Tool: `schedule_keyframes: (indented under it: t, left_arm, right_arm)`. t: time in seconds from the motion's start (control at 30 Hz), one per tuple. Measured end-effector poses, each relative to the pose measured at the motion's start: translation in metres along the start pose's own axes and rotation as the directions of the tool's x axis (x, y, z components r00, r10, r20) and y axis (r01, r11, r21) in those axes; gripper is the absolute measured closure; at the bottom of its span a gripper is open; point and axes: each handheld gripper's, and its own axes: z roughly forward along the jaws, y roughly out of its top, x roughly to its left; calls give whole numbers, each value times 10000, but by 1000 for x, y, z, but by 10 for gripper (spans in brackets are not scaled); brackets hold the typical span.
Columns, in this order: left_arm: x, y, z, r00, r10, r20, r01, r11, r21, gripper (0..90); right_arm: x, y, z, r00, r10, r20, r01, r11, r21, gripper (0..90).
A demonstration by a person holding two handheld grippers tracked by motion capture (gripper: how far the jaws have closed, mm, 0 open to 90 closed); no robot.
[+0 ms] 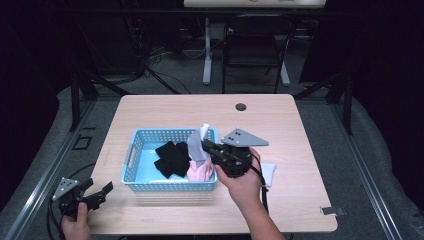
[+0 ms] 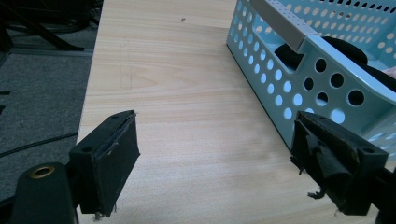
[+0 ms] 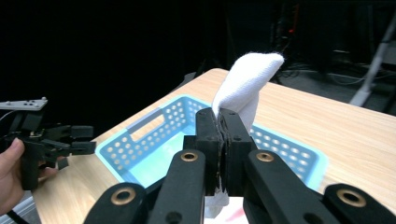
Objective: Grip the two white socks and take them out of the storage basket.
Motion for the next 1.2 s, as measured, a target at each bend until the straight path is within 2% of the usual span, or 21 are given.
schedule_keyframes:
  t: [0.07,0.1,0.13,0.27,0.53,0.8,1.07,1.2]
  left_arm:
    - [0,0,0,10000,3,-6,-3,10000,-15,151]
    - [0,0,0,10000,3,-6,-3,10000,-15,151]
    - [0,0,0,10000,-8,-1,8,10000,-12,151]
    - [0,0,0,10000,-11,-21,11,10000,-8,151]
    - [0,0,0,10000,2,-34,-2,10000,-10,151]
    - [0,0,0,10000,-8,-37,8,10000,7,151]
    - [-1,-1,1,10000,7,-60,-7,10000,-71,151]
    - [-1,0,0,10000,68,-46,-68,10000,60,151]
  right_arm:
    - [-5,0,-10,9998,-51,207,52,10000,-25,879]
    - [-5,0,-10,9998,-51,207,52,10000,-25,879]
    - [-10,0,-22,9992,10,395,-6,10000,-88,879]
    - [-18,-3,-41,9972,101,745,-95,9999,-72,880]
    - [-35,-16,-59,9909,309,1308,-333,9993,157,880]
    - [-52,-36,-59,9830,541,1757,-675,9952,710,879]
    - [-65,-64,-45,9765,677,2048,-969,9859,1361,879]
    - [-76,-77,-39,9693,972,2258,-1335,9794,1515,879]
